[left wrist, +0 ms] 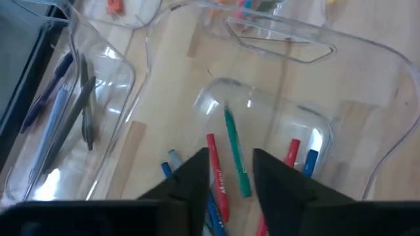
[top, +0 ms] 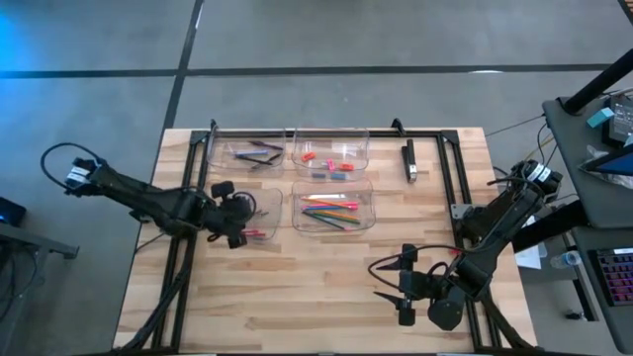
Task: Sort crayons/erasers/pens/pencils in bins
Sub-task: Return to Home Position
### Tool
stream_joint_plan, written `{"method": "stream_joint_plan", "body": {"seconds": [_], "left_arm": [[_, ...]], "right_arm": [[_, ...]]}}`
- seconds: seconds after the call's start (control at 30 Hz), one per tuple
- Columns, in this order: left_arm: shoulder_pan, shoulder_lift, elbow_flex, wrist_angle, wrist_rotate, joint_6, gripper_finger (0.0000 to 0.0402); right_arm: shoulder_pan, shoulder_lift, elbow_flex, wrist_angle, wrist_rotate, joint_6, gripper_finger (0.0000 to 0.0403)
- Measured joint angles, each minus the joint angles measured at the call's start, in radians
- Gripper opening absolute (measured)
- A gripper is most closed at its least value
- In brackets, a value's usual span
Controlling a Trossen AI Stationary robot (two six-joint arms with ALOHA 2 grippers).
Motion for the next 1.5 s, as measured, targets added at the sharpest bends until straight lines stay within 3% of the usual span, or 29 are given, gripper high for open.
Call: {"method": "stream_joint_plan", "body": {"seconds": [0.17, 0.3, 0.5, 0.63, 0.73, 0.9, 1.13, 1.23, 1.33, 1.5], "left_arm": [[0.012, -0.001, 0.040, 0.001, 0.003, 0.000, 0.0160], [0.012, -0.003, 0.112, 0.051, 0.003, 0.024, 0.0177], [0.013, -0.018, 0.145, 0.444, 0.013, 0.229, 0.0177], [0.053, -0.016, 0.138, 0.630, 0.073, 0.363, 0.0160], [0.093, -0.031, 0.142, 0.682, 0.132, 0.418, 0.0137], [0.135, -0.120, 0.149, 0.737, 0.138, 0.498, 0.0089], [0.141, -0.245, 0.095, 0.767, 0.137, 0.539, 0.0028], [0.143, -0.281, 0.052, 0.766, 0.091, 0.572, 0.0008], [0.143, -0.308, 0.014, 0.803, 0.076, 0.585, 0.0002], [0.143, -0.366, -0.050, 0.827, 0.077, 0.587, 0.0003]], "right_arm": [[-0.003, 0.000, 0.000, 0.002, 0.000, -0.040, 0.0268], [-0.039, -0.010, 0.000, 0.012, -0.049, -0.126, 0.0267], [-0.147, -0.059, -0.005, 0.016, -0.138, -0.247, 0.0267], [-0.205, -0.126, -0.039, 0.015, -0.141, -0.309, 0.0266], [-0.236, -0.210, -0.085, 0.039, -0.173, -0.343, 0.0265], [-0.298, -0.408, -0.196, 0.207, -0.356, -0.500, 0.0264], [-0.399, -0.684, -0.342, 0.235, -0.368, -0.633, 0.0264], [-0.447, -0.772, -0.395, 0.270, -0.376, -0.703, 0.0264], [-0.505, -0.841, -0.424, 0.266, -0.411, -0.732, 0.0264], [-0.634, -0.920, -0.469, 0.269, -0.577, -0.714, 0.0246]]}}
